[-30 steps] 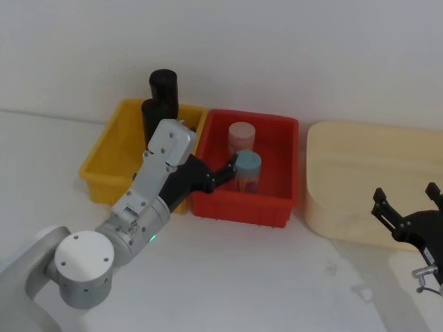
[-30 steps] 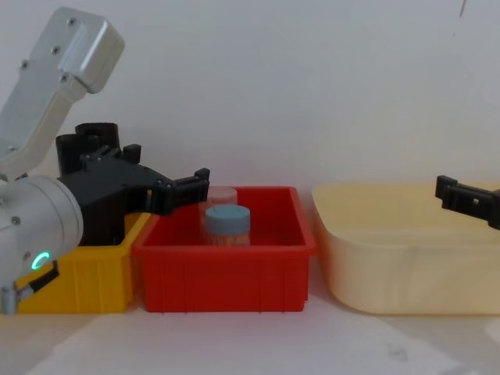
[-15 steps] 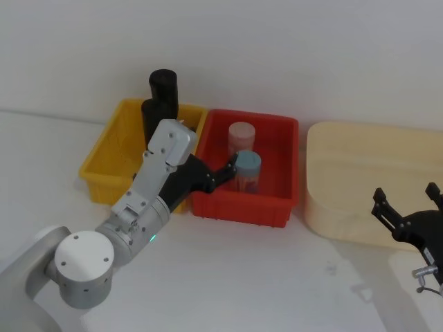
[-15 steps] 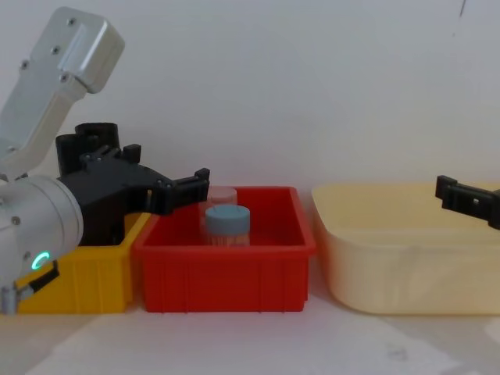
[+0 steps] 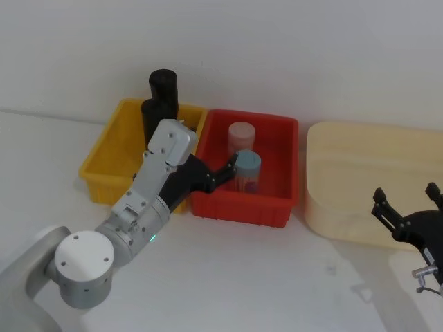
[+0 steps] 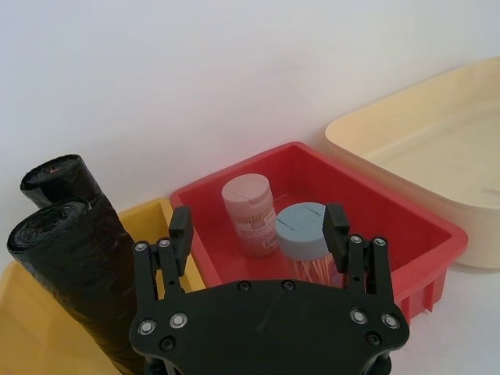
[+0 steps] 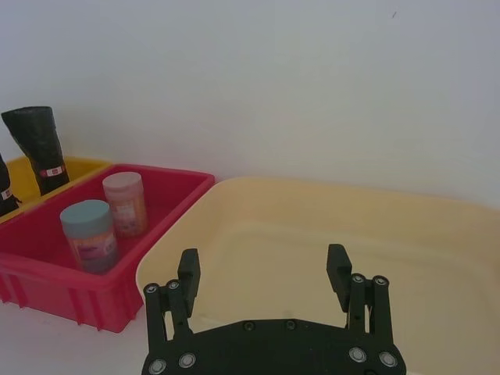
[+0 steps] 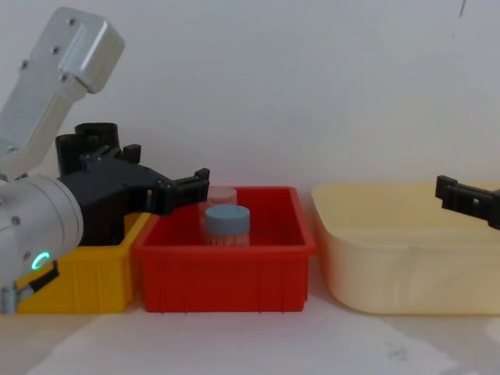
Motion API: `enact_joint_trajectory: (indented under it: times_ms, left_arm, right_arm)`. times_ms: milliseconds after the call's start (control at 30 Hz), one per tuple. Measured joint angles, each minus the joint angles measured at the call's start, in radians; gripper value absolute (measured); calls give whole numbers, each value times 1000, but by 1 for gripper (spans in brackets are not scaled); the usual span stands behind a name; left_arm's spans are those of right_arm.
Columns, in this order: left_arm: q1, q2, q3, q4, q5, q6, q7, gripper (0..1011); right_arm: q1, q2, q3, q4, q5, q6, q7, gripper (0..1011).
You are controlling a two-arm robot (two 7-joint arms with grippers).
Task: Pick up the garbage bag with the one hand and transfer it to the other hand.
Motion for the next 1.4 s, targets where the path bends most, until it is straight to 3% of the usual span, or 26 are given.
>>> enact_joint_trajectory:
  times_ms: [367, 700, 867, 1000, 1033, 1167, 1400]
  left_arm:
    - [2, 2, -3, -12, -2, 9, -8, 1001]
    - [67, 54, -52, -161, -28, 80, -12, 1001]
    - [125, 93, -109, -249, -56, 117, -11, 1001]
    - [208, 144, -200, -339, -99, 147, -12, 1001]
    - [208, 144, -200, -339, -99, 147, -12, 1001]
    - [269, 183, -280, -386, -137, 160, -26, 1001]
    - [308, 228, -360, -397, -185, 177, -63, 1001]
  right_arm:
    - [12, 1, 1, 12, 10, -1, 26, 1001]
    - [49, 20, 5, 11, 46, 42, 91, 1001]
    - [73, 31, 1, -1, 65, 91, 122, 1001]
    - [102, 38, -12, -15, 81, 152, 145, 1001]
    - [106, 39, -15, -17, 83, 158, 148, 1001]
    - [137, 43, -32, -31, 91, 217, 159, 1001]
    - [193, 41, -59, -41, 93, 295, 162, 1001]
